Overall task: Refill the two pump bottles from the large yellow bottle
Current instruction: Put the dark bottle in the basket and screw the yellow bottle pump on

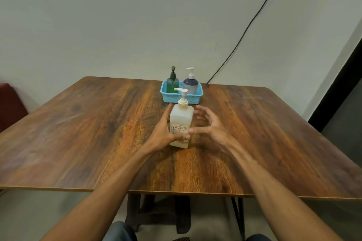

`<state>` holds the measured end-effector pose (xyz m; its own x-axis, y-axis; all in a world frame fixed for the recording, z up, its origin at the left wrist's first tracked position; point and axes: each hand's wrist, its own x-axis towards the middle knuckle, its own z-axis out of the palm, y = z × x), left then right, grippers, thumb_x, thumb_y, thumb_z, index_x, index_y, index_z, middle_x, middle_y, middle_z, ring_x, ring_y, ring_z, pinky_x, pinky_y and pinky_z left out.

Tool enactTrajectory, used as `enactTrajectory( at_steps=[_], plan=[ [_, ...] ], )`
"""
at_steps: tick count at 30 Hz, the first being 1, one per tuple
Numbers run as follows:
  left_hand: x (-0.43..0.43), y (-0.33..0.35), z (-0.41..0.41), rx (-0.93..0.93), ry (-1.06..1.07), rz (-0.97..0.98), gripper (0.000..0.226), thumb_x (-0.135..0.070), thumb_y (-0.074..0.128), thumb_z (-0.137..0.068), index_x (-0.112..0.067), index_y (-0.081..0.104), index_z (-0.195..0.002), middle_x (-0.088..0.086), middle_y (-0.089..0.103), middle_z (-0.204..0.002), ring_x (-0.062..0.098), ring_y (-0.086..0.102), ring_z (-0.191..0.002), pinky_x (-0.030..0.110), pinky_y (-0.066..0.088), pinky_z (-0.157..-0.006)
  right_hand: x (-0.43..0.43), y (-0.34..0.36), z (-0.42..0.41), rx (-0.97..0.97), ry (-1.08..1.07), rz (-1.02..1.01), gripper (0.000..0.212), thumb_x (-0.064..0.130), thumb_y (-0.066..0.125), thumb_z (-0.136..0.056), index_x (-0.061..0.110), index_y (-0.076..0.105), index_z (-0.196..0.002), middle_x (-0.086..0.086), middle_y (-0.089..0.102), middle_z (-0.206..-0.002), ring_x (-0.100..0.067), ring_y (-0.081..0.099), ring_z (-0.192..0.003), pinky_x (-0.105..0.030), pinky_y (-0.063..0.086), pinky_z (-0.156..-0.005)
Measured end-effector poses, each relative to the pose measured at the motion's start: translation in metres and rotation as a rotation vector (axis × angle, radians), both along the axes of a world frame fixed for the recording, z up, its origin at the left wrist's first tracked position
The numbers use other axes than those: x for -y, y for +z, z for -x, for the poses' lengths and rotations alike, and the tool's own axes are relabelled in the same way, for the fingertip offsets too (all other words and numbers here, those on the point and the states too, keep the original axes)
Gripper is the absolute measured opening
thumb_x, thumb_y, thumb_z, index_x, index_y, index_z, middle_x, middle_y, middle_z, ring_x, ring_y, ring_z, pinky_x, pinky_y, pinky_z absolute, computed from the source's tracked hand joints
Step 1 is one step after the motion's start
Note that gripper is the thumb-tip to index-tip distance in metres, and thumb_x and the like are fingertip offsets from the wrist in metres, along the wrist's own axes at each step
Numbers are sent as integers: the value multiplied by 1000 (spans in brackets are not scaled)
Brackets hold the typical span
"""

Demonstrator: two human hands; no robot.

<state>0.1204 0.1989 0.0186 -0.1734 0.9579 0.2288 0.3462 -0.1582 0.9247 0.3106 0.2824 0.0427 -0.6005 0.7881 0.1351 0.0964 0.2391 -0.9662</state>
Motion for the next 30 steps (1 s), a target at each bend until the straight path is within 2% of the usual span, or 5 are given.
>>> enactTrajectory(
  at_steps=[8, 13, 23, 27, 30],
  plan=[
    [-19, 0, 25, -64, -81, 124, 85, -13, 84, -74, -27, 39, -145, -15, 57, -131, 4, 56, -121, 21, 51, -94, -19, -23, 20, 36, 53, 72, 94, 16, 95, -59, 23, 47, -140, 1, 63, -130, -16, 61, -119, -49, 54, -97],
    [-80, 14, 23, -120, -37, 41, 86, -19, 87, -71, -20, 42, -145, -5, 59, -135, 10, 61, -118, 32, 55, -95, -85, -5, 20, 63, 74, -53, 86, 21, 93, -62, 22, 49, -136, 6, 63, -127, -7, 63, -114, -28, 56, -90],
    [-190, 122, -28, -104, 11, 48, 83, -20, 90, -68, -19, 46, -138, -4, 59, -133, 16, 61, -117, 35, 59, -92, -185, 103, -22, 55, -19, 5, 83, 10, 93, -61, 29, 52, -131, 7, 62, -128, -8, 61, -118, -28, 55, -94],
    [-239, 163, -69, -104, -44, 138, 80, -33, 92, -65, -32, 45, -129, -24, 57, -119, -2, 61, -103, 7, 52, -79, -222, 139, -65, 90, -104, 60, 92, 22, 95, -54, 27, 51, -135, 7, 62, -130, -13, 60, -120, -34, 57, -92],
    [-277, 171, -106, -61, -81, 168, 83, -33, 94, -63, -30, 47, -131, -16, 62, -124, 5, 65, -108, 24, 58, -89, -253, 148, -102, 106, -160, 89, 82, 20, 93, -50, 43, 57, -120, 14, 66, -121, -11, 62, -116, -33, 58, -88]
  ],
)
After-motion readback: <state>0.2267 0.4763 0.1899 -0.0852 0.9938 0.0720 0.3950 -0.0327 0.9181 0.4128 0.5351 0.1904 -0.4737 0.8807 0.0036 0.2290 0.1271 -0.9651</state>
